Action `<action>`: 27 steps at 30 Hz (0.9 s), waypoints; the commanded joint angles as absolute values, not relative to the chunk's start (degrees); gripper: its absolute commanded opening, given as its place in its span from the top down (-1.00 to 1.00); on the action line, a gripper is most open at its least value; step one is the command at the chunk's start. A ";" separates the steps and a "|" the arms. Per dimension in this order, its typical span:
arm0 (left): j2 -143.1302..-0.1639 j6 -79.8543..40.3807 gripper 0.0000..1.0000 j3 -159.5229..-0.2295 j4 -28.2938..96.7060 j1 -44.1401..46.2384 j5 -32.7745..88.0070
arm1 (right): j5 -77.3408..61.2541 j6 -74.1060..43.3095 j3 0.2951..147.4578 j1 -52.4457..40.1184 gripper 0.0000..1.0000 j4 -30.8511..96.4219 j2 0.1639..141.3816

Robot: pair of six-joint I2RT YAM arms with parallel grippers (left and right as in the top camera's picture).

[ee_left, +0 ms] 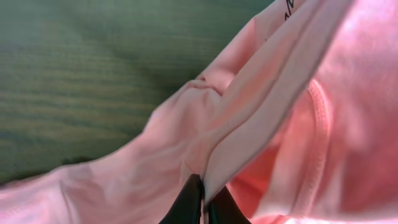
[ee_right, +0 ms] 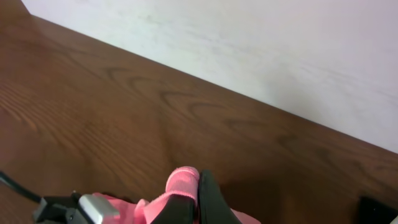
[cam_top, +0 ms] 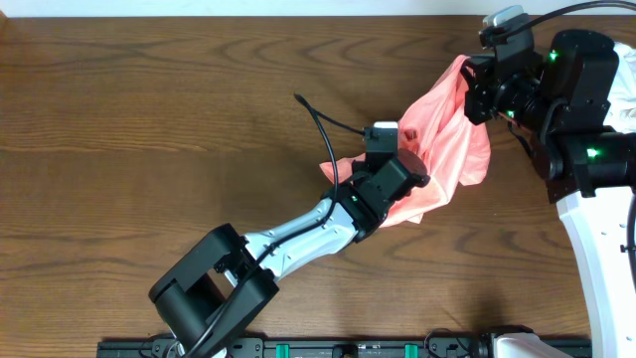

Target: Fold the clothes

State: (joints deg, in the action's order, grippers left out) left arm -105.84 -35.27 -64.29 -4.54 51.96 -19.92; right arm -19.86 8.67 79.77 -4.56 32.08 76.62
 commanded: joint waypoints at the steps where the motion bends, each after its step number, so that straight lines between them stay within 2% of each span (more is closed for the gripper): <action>1: -103.72 -26.63 0.88 -65.04 -3.73 49.89 -21.78 | -19.90 9.08 80.79 -3.38 0.98 32.40 76.86; 5: -97.69 -20.36 0.88 -65.04 1.08 46.17 -22.48 | -19.92 9.04 80.79 -3.38 0.90 32.36 76.84; 11: -86.32 -18.22 0.88 -65.04 7.97 38.94 -24.08 | -19.92 8.10 80.79 -3.38 0.42 32.58 76.86; 13: -82.87 -18.22 0.88 -65.04 9.23 36.69 -24.08 | -19.92 7.29 80.79 -3.38 0.11 32.64 76.86; 17: -78.00 -17.43 0.88 -65.04 10.07 34.17 -24.08 | -19.92 6.48 80.79 -3.38 -0.33 33.52 76.88; 20: -75.72 -15.73 0.89 -65.04 10.02 33.80 -24.10 | -19.88 6.24 80.79 -3.38 -0.79 34.92 76.97; 22: -74.70 -14.94 0.88 -65.01 10.04 33.80 -24.10 | -19.66 6.22 80.77 -3.38 -0.98 36.01 77.14; 27: -74.04 -13.45 0.88 -65.04 10.07 33.80 -24.14 | -18.83 6.17 80.79 -3.27 -0.99 39.68 78.61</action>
